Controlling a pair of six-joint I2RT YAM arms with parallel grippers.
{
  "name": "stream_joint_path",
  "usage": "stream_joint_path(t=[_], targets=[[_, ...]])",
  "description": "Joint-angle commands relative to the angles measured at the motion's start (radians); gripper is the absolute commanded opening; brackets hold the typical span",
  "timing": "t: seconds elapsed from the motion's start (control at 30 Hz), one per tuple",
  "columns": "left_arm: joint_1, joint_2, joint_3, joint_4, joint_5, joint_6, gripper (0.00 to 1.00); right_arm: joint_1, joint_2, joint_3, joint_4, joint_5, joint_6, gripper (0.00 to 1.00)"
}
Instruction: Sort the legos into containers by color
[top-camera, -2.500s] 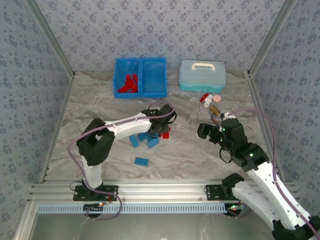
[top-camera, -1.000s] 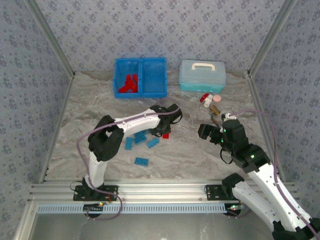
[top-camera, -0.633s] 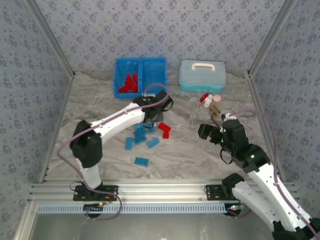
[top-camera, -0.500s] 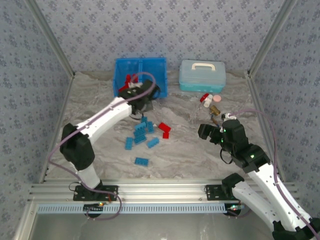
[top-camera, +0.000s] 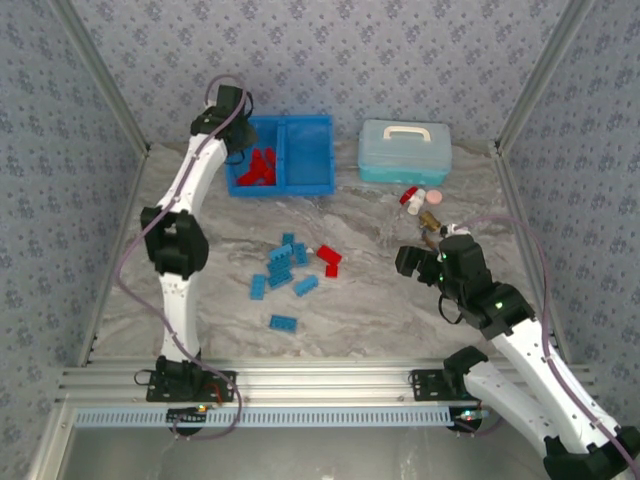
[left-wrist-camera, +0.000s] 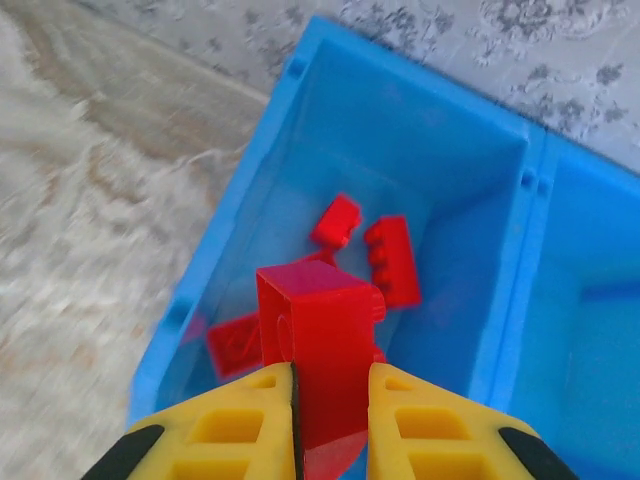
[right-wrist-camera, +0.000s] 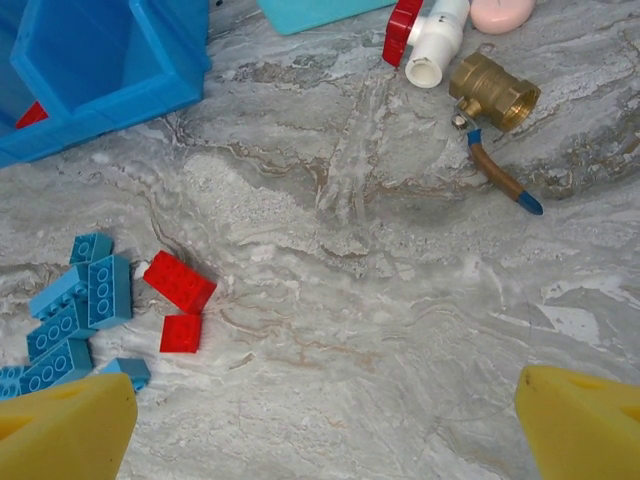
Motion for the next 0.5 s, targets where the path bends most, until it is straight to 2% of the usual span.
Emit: stream_joint_path(t=[0.0, 0.1, 0.27, 0.47], targets=[[0.003, 0.151, 0.252, -0.064, 0.064, 0.067, 0.18, -0.007, 0.01, 0.037, -0.003, 0.026, -0.016, 1.0], [0.014, 0.242, 0.354, -0.019, 0.089, 0.083, 0.19, -0.008, 0.028, 0.045, -0.008, 0.022, -0.025, 1.0], [0.028, 0.27, 0.288, 0.106, 0.049, 0.092, 0.22, -0.011, 0.033, 0.052, -0.002, 0.019, -0.031, 1.0], [0.032, 0.247, 0.289, 0.1, 0.128, 0.091, 0.29, -0.012, 0.031, 0.057, -0.02, 0.021, -0.034, 1.0]])
